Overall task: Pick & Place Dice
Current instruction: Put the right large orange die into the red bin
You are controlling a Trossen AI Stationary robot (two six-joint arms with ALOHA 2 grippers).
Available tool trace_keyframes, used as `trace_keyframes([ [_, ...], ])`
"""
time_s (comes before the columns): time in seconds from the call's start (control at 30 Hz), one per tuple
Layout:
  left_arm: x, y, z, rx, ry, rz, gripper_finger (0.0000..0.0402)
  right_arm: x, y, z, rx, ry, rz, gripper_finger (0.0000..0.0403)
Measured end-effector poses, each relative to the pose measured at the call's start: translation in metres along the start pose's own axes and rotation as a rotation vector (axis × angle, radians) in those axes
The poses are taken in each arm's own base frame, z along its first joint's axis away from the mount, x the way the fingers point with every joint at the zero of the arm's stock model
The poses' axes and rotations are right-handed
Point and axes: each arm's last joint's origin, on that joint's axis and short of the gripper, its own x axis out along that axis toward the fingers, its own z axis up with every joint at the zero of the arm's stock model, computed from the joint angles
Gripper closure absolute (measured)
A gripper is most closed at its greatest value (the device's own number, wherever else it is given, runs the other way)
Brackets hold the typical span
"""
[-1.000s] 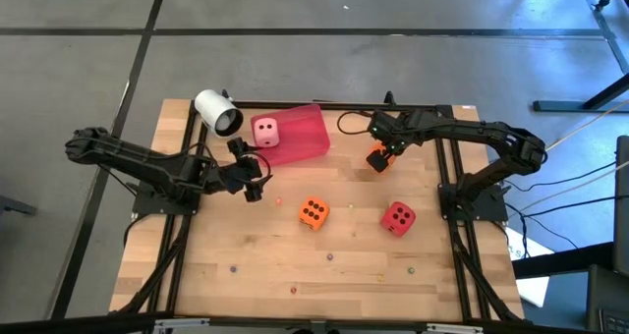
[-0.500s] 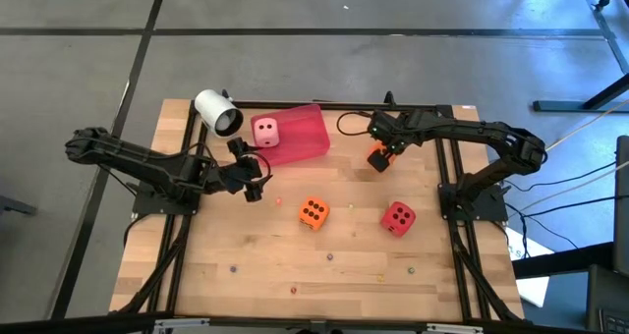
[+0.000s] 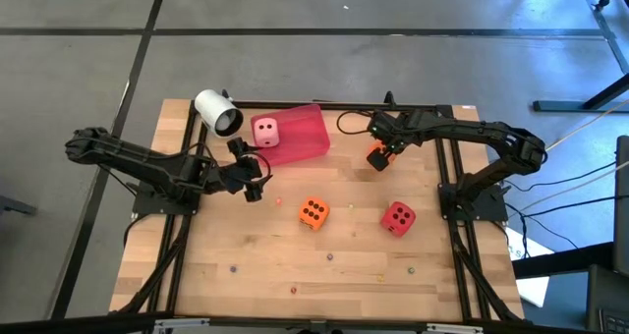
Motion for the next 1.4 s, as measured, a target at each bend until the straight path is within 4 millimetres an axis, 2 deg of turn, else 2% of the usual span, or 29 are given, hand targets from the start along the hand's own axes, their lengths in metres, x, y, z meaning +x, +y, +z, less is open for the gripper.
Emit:
trace_keyframes([
  [0.33,0.000,0.000,0.000,0.000,0.000,0.000,0.0002,0.012,-0.001,-0.007,0.007,-0.004,-0.011,0.0003],
  [0.77,0.000,0.000,0.000,0.000,0.000,0.000,0.0002,0.013,0.000,-0.003,-0.010,-0.054,-0.014,0.0005],
  [1.23,0.000,0.000,0.000,0.000,0.000,0.000,0.0002,0.013,0.000,-0.003,-0.006,-0.053,-0.020,0.0067],
  [1.4,0.000,0.000,0.000,0.000,0.000,0.000,0.0002,0.013,0.000,-0.003,0.011,-0.054,-0.022,0.0077],
])
